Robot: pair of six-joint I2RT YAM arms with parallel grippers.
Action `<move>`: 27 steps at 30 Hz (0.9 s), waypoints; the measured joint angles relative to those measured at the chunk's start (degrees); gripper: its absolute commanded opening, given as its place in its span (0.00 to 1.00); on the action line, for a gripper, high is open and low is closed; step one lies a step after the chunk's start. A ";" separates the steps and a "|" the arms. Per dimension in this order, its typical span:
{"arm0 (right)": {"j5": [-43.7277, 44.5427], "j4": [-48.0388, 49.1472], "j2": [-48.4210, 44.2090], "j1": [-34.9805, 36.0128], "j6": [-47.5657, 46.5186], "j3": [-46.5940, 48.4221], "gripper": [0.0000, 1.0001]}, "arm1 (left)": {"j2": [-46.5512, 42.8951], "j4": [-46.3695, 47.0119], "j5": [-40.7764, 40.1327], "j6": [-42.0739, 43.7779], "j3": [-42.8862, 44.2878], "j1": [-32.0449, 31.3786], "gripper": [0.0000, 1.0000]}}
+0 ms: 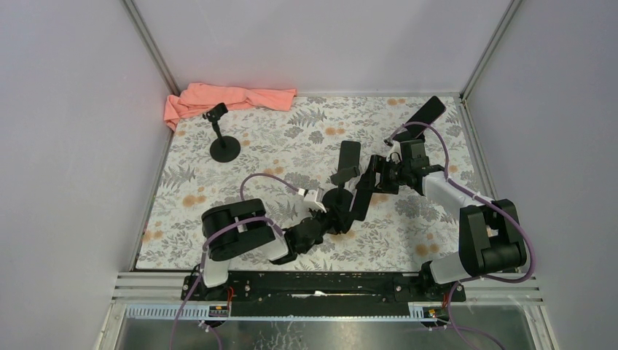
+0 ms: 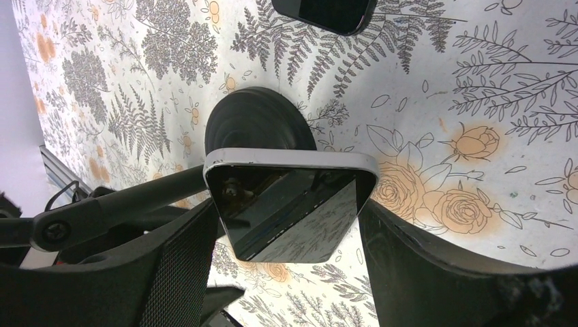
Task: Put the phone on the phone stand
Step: Pick up the phone at the center of the board.
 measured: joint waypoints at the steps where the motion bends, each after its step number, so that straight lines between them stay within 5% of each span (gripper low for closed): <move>1: -0.17 0.00 0.00 0.02 0.00 0.00 0.35 | 0.44 -0.37 0.24 -0.26 0.11 0.50 0.61; 8: -1.22 0.35 0.00 0.68 -0.04 -0.02 0.35 | 2.36 -1.18 2.03 -0.70 1.70 1.95 0.50; 15: -2.49 0.48 0.00 1.44 -0.39 -0.04 0.36 | 3.56 -1.09 4.96 -0.59 2.27 2.54 0.07; 17: -2.56 1.03 0.02 1.53 -0.63 -0.04 0.46 | 3.58 -0.04 6.73 0.02 2.40 2.51 0.00; 24: -6.21 -0.57 0.07 1.51 -5.77 0.09 0.82 | 3.39 4.07 8.57 0.92 -0.79 2.75 0.00; 27: -10.25 -4.33 0.04 0.98 -12.17 1.66 0.89 | 2.73 5.99 9.35 0.94 -3.85 2.86 0.00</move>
